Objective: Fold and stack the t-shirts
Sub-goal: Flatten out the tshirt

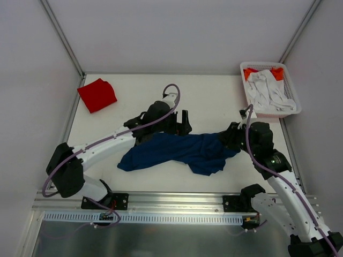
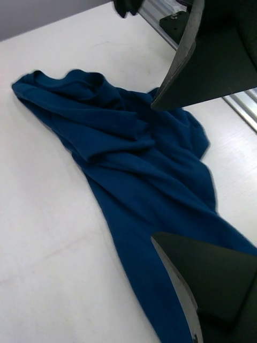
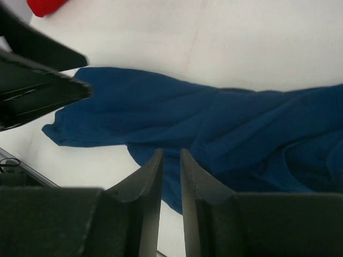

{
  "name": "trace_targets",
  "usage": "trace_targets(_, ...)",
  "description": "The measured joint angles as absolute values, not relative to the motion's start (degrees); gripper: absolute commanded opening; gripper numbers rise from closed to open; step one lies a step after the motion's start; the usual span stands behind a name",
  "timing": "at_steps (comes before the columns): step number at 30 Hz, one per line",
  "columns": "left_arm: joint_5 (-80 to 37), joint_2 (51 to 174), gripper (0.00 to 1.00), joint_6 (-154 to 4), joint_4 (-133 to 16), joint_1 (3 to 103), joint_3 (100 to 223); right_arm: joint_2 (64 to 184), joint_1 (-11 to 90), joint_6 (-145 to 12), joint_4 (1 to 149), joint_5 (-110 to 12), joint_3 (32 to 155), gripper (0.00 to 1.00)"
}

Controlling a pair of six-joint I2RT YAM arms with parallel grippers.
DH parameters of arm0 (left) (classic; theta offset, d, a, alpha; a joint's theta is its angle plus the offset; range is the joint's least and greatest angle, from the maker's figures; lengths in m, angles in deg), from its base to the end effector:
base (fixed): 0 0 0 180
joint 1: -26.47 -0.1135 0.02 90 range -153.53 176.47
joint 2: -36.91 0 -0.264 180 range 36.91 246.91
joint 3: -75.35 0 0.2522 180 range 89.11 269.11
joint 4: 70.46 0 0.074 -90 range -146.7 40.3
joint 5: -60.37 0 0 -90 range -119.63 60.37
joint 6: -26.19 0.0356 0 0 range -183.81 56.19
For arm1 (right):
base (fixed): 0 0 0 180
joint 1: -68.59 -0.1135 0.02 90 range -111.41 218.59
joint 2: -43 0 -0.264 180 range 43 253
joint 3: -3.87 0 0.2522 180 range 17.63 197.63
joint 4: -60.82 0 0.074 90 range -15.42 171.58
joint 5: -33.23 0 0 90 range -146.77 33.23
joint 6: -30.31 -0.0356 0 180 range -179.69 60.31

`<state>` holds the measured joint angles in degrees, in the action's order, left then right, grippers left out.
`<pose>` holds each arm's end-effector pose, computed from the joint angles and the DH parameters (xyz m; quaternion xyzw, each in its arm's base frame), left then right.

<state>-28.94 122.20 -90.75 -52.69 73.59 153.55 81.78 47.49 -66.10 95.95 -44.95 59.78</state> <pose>0.2365 -0.2553 0.2994 0.1508 0.8291 -0.3282 0.4267 0.1455 0.0639 0.3195 -0.1629 0.7904 0.2199 0.5481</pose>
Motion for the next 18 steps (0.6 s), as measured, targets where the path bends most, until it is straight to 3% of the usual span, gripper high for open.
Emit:
trace_targets(8, -34.1, 107.2, 0.84, -98.0, -52.6, 72.9, 136.6, 81.9, 47.5, -67.3, 94.7, -45.8, 54.6, 0.22)
trace_targets(18, -44.9, 93.9, 0.76, -106.6, -45.7, 71.2, 120.8, 81.9, 47.5, -67.6, 94.0, -45.9, 54.3, 0.22)
